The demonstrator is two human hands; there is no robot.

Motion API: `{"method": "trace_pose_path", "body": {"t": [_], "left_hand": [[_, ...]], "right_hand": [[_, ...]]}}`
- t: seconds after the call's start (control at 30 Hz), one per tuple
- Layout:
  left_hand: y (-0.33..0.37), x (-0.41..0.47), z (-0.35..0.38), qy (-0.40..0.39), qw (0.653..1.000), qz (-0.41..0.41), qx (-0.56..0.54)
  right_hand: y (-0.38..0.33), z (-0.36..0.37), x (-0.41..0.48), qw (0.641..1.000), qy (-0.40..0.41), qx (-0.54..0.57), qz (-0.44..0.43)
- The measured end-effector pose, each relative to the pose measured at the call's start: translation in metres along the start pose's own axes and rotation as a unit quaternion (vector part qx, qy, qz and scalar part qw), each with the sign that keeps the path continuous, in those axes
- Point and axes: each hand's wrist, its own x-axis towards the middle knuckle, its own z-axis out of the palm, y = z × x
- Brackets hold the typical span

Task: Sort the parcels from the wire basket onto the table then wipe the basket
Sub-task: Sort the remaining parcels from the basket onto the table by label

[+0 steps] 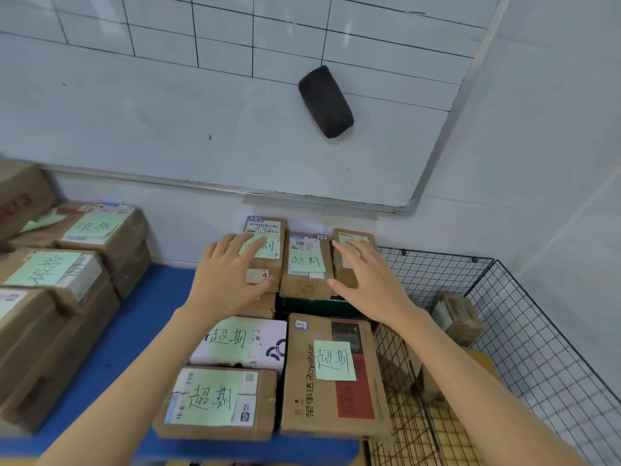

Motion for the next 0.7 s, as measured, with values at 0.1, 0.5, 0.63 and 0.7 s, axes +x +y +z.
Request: {"method": "trace_pose_path", "body": {"t": [0.1, 0.5, 0.63, 0.7], "left_hand": [[0.018, -0.001, -0.008, 0.003, 1.0, 0.019, 0.004], [0.116, 0.001, -0.015, 0.009, 0.998, 0.06, 0.015], [0.168, -0.001, -0.01, 0.008, 0.998, 0.062, 0.02], [0.194, -0.001, -0.008, 0.007, 0.997, 0.066, 0.031]], "right_hand": [[0.008, -0.007, -0.011, 1.0, 0.006, -0.013, 0.009], [0.095, -0.046, -0.073, 0.998, 0.022, -0.037, 0.048], [0.147, -0.054, -0.101, 0.998, 0.01, -0.038, 0.051], [0.174, -0.058, -0.113, 0.997, 0.001, -0.041, 0.058]]}}
